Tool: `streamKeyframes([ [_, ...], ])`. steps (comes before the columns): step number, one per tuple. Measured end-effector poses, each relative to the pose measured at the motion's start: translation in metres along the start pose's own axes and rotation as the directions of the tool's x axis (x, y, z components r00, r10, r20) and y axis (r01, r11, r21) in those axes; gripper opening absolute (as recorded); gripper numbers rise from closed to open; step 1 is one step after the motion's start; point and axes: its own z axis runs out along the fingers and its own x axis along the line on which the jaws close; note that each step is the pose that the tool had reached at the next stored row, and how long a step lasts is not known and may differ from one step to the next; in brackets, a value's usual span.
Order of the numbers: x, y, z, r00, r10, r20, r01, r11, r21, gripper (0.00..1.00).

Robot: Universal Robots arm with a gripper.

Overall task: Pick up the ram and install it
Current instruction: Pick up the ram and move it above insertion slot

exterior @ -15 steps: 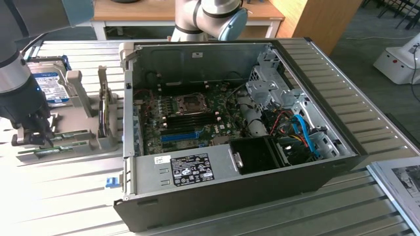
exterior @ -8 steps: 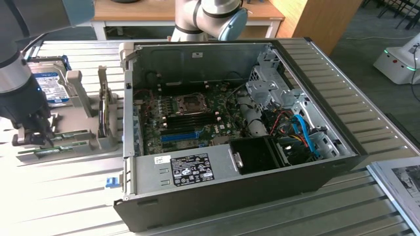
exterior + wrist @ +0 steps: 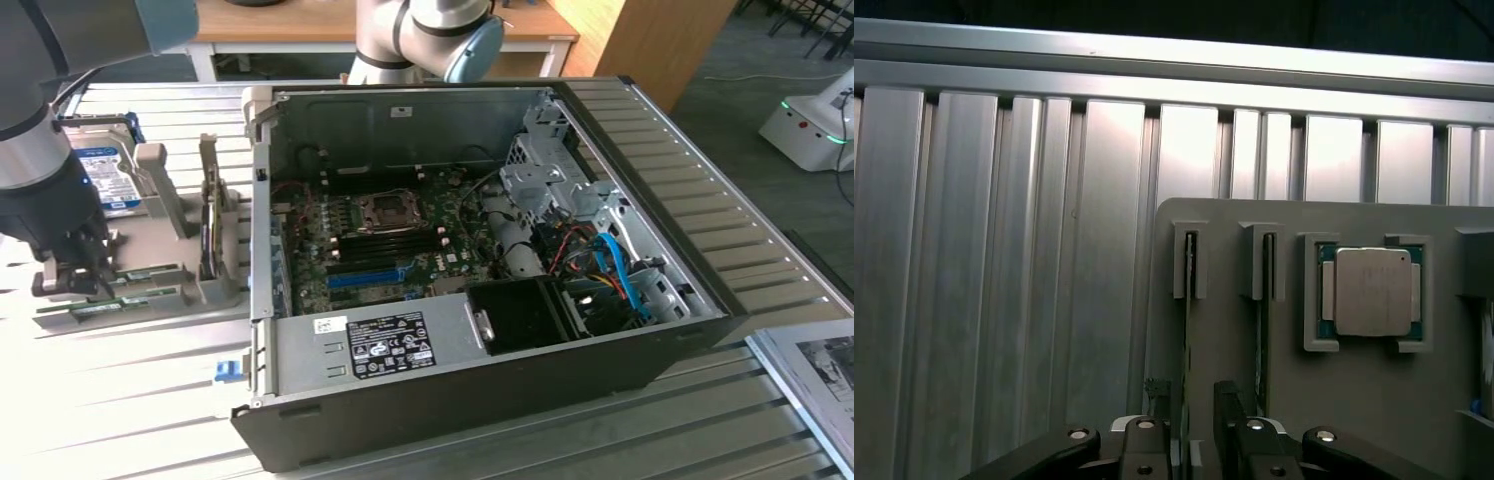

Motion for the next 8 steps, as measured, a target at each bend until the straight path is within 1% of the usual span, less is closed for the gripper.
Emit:
streamKeyframes([
  [8,0.0002,-0.005,-0.0002,1.0,0.0,0.0001,0.0,1.0,0.0,0.31],
])
